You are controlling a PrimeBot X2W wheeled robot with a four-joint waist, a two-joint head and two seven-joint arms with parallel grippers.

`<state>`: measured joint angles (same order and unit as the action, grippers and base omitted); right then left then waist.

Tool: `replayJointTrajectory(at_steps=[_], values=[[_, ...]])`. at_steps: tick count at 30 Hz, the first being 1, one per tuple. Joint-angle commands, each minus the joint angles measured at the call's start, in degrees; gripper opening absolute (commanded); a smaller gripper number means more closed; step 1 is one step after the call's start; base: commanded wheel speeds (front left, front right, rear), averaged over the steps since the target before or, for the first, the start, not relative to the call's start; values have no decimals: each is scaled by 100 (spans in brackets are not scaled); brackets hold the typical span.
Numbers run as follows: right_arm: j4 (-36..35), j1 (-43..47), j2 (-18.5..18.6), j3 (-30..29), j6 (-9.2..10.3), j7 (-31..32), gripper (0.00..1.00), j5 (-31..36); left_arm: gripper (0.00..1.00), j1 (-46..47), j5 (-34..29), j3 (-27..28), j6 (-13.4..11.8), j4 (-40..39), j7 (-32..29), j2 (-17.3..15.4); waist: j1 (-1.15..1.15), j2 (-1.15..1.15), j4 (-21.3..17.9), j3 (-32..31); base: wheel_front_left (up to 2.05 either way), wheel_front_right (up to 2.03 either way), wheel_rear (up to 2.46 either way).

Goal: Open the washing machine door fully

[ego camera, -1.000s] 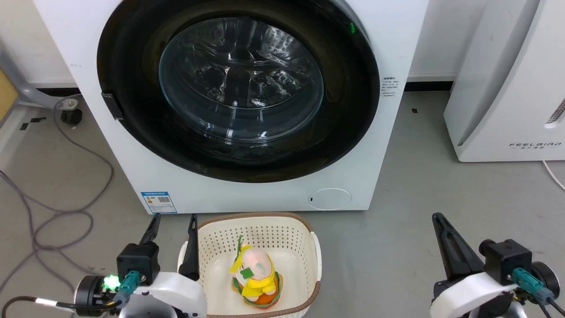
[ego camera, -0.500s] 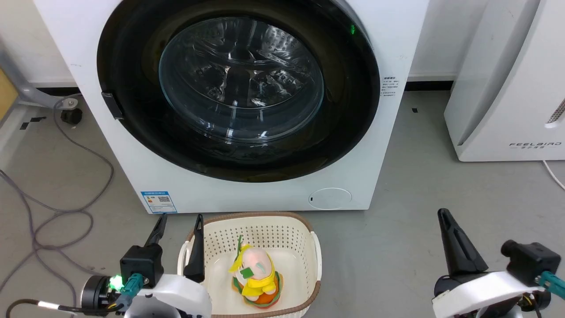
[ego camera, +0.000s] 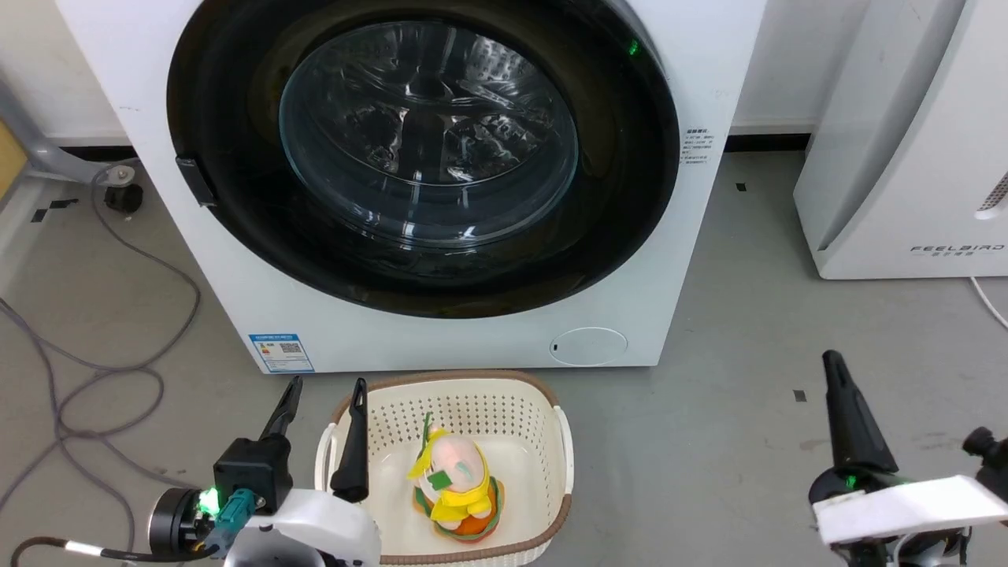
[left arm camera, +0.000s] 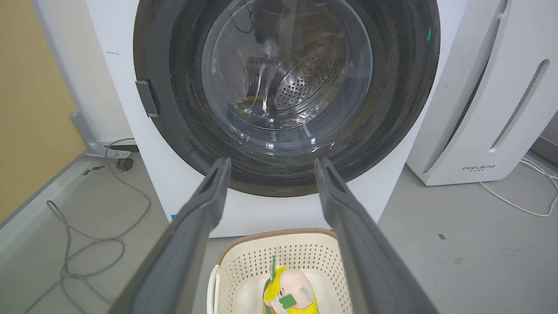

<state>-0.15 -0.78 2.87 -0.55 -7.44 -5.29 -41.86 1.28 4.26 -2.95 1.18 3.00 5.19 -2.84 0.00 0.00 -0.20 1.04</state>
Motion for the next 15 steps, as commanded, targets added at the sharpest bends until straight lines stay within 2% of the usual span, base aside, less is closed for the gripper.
replayJointTrajectory(at_steps=[1,15], values=[[36,-142,0,-43,-2,-68,0,-326,100,109,53,-11,27,23,76,-3,0,0,-6,19,0,0,0],[537,-899,197,-283,-2,-51,0,-1965,100,240,138,-6,78,34,231,-3,0,0,-50,215,0,0,0]])
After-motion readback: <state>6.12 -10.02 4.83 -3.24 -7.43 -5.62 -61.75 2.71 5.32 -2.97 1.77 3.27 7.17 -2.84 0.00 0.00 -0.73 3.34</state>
